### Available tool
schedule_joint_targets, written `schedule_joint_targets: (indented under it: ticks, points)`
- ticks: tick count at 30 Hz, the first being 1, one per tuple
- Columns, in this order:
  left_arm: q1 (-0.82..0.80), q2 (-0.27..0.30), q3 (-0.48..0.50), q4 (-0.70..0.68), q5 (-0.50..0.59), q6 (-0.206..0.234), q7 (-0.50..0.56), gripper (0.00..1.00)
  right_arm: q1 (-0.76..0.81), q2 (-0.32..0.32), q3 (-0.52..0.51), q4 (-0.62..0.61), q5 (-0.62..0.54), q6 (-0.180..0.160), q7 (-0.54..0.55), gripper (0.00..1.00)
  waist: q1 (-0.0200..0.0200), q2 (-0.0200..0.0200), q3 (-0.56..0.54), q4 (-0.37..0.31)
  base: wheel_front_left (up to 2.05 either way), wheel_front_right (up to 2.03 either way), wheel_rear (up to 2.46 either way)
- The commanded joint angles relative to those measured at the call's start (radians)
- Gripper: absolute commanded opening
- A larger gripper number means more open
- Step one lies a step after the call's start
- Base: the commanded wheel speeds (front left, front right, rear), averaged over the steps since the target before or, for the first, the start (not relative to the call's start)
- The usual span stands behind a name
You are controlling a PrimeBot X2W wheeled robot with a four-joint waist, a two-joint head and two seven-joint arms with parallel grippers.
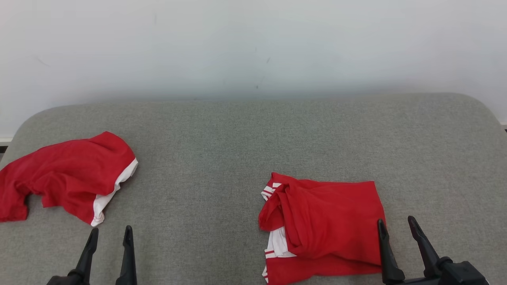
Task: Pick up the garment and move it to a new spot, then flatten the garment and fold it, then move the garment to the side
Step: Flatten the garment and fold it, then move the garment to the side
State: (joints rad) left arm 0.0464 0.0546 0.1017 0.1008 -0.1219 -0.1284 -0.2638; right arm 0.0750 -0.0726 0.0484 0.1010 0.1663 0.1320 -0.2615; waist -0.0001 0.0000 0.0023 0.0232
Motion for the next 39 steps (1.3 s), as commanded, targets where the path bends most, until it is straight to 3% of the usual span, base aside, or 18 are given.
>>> schedule_joint_targets:
  ticks: [1, 27, 39]
  points:
    - [0.012, 0.005, 0.001, 0.003, 0.006, 0.001, -0.001, 1.00, 0.009, 0.002, 0.000, 0.002, -0.007, -0.003, -0.005, 1.00, 0.0001, 0.0000, -0.001, 0.002, 0.00, 0.00, 0.00]
    - [0.000, 0.000, 0.015, 0.017, 0.005, 0.002, -0.001, 1.00, -0.036, -0.006, 0.009, 0.041, -0.011, -0.003, -0.005, 1.00, 0.0001, 0.0000, 0.009, 0.003, 0.00, 0.00, 0.00]
    - [-0.046, -0.002, 0.003, 0.011, -0.004, 0.001, -0.001, 1.00, -0.255, -0.049, -0.031, 0.210, -0.022, -0.003, 0.157, 1.00, 0.0001, 0.0000, 0.075, 0.016, 0.00, 0.00, 0.00]
